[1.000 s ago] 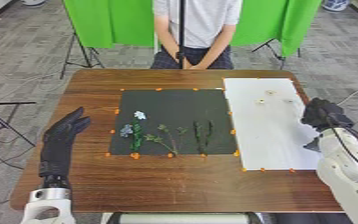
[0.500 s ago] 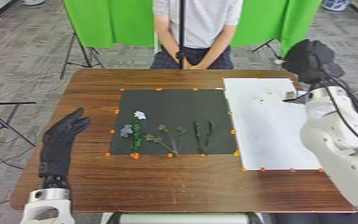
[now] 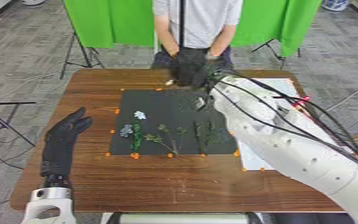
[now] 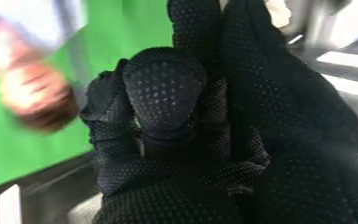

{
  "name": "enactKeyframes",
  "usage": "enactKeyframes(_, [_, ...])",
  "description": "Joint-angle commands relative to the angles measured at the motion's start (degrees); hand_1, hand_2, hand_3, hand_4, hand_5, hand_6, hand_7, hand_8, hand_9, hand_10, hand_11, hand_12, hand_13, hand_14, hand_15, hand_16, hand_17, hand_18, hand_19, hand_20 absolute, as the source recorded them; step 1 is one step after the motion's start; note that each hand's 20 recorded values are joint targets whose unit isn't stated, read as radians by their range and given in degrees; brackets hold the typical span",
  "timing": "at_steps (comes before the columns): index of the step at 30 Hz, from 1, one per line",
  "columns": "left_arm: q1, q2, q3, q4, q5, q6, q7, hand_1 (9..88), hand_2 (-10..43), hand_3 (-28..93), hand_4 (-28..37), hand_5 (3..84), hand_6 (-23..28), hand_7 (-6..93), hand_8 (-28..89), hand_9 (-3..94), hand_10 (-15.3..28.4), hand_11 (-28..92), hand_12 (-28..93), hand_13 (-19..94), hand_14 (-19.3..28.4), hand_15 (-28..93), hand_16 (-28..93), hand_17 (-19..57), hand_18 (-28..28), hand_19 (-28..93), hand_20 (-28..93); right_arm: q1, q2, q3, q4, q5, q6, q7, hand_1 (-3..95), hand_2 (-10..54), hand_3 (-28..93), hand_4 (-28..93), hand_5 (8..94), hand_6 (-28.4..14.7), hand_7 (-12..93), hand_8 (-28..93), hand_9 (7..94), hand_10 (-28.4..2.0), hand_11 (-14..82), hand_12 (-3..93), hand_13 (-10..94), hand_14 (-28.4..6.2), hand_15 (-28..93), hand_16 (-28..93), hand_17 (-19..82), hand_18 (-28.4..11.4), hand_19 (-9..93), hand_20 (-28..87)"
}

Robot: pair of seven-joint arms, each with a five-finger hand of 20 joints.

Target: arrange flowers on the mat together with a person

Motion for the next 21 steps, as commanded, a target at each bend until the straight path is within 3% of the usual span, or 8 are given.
enactKeyframes(1, [-0.5, 0.03, 0.52, 0.95, -0.2, -0.37, -0.98, 21.1, -5.9, 72, -20.6, 46.5, 3.2, 11.4, -6, 47.7, 14.0, 16, 13, 37, 16.5, 13, 0, 6.5, 10.8, 7, 15, 3.3, -2.0, -10.4, 1.3, -0.4, -3.0, -0.3, 63.5, -9.5, 57, -24, 79.2, 3.4, 26, 7, 87.4, -8.0, 9.4, 47.6, 84, -3.9, 60, 32, 41, -19.8, 82, 51])
enactKeyframes(11, [0.0, -0.05, 0.6, 0.78, -0.16, -0.48, -0.75, 21.2, -5.8, 72, -20.6, 46.6, 3.3, 11.3, -6, 47.7, 14.0, 16, 13, 37, 16.5, 13, 0, 6.5, 10.8, 7, 15, 0.2, -5.1, -8.4, 4.3, -4.9, -6.6, -2.5, 63.0, -9.5, 57, -25, 79.1, 3.6, 26, 7, 87.5, -8.2, 9.0, 47.0, 83, -4.0, 60, 32, 41, -19.8, 82, 51])
enactKeyframes(21, [0.0, -0.1, 0.77, 0.81, -0.15, -0.75, -0.72, 21.1, -5.7, 72, -20.6, 46.5, 3.3, 11.1, -6, 47.8, 14.0, 16, 13, 37, 16.4, 13, 0, 6.5, 10.8, 7, 15, -0.7, -5.8, -8.6, 3.4, -5.9, -10.5, -2.4, 62.1, -9.5, 58, -24, 78.4, 3.7, 25, 6, 86.9, -9.1, 7.6, 45.0, 83, -4.3, 60, 32, 40, -19.8, 81, 51])
